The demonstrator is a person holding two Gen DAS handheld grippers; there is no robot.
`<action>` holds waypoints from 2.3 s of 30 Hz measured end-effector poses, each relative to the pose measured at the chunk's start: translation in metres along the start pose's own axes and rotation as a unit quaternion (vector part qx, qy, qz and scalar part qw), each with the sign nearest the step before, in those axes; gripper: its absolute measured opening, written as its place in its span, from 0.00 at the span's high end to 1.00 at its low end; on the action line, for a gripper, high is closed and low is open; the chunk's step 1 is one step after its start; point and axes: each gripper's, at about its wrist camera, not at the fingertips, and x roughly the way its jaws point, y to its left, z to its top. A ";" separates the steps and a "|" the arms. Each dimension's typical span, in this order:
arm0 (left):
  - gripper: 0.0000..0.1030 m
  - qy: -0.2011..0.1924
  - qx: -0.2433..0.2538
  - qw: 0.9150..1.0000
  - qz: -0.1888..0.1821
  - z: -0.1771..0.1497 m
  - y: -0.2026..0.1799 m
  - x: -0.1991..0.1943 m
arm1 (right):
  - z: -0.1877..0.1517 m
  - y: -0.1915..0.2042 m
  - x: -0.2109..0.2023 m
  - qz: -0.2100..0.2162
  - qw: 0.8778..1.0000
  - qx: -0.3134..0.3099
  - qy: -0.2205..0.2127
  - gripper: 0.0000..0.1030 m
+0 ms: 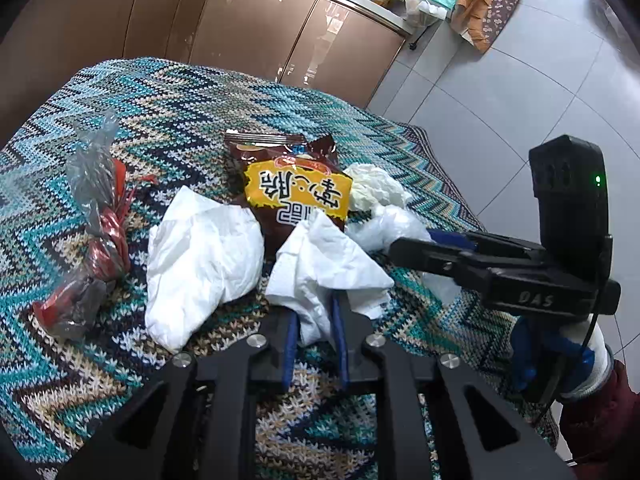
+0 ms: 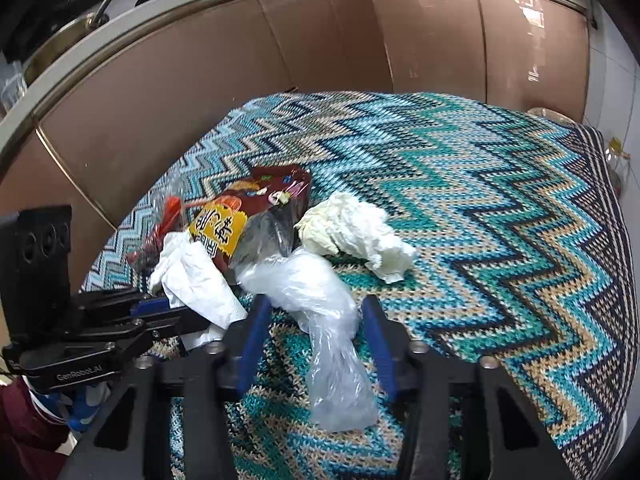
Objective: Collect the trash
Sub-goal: 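Grasp a white tissue with the left tool while the right tool grasps a clear plastic bag, then carry the tissue and plastic bag to the white bin and open both tools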
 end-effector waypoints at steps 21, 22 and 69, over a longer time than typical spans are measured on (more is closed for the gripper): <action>0.95 -0.018 -0.004 1.000 -0.009 -0.029 -0.028 -0.053 | -0.044 0.024 -0.087 -0.032 0.998 0.016 -0.048 0.77; 0.95 -0.022 -0.003 1.000 -0.009 -0.030 -0.029 -0.057 | -0.047 0.026 -0.094 -0.033 0.998 0.018 -0.051 0.77; 0.95 0.090 0.268 0.952 -0.113 -0.024 -0.387 0.096 | -0.237 -0.196 -0.272 -0.211 0.930 0.260 -0.153 0.75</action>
